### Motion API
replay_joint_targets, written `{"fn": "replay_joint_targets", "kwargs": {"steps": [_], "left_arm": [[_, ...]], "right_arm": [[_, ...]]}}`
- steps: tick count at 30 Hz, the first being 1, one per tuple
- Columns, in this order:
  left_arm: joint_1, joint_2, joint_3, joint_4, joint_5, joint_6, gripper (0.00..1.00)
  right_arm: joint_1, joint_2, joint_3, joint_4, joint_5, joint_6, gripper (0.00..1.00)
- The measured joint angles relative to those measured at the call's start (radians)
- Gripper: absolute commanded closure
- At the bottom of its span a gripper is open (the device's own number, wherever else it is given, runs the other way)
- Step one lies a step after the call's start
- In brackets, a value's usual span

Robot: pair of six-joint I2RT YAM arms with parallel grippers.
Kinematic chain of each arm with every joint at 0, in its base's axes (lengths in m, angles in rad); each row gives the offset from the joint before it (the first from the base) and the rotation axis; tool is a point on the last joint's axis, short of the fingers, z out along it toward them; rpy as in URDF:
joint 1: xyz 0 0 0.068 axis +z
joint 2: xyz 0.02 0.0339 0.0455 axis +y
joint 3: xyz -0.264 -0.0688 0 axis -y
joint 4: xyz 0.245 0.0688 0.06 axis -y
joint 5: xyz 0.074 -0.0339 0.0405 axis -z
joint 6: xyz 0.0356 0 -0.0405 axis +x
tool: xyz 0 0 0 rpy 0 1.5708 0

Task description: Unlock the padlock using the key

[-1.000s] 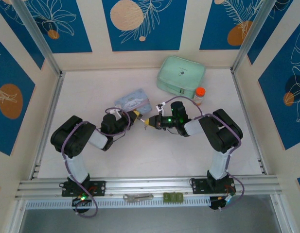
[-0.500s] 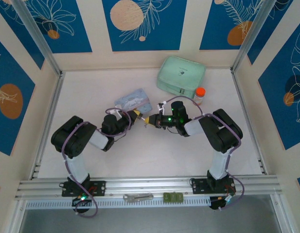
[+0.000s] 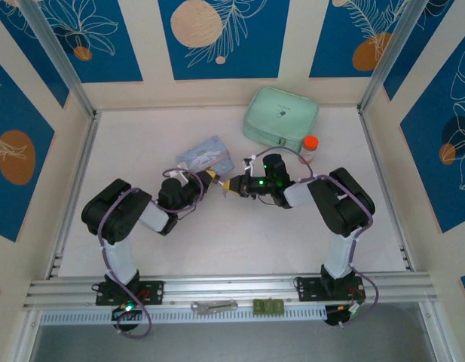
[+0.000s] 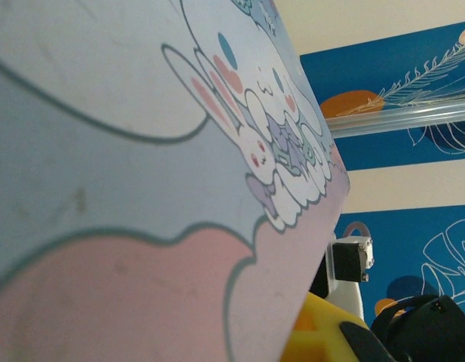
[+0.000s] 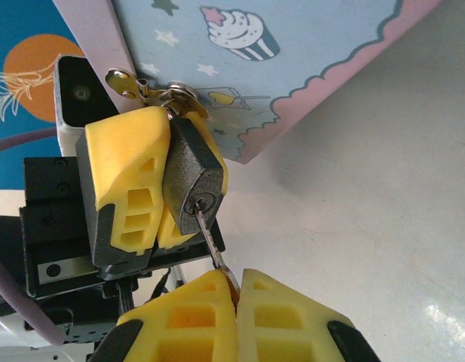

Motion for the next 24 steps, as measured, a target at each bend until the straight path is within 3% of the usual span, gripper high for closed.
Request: {"fn": "replay_joint_targets", "kwargs": {"steps": [15, 24], "left_arm": [[0.002, -0.038, 0.019, -0.104, 0.006, 0.043, 1.00], [-0.006, -0.105, 0.025, -0.206, 0.004, 0.116, 1.00]], "right_arm": [[-0.017, 0.000, 0.134, -0.311, -0.063, -0.204, 1.00], [-0.005, -0.055, 0.146, -0.417, -0.021, -0.175, 1.00]]}}
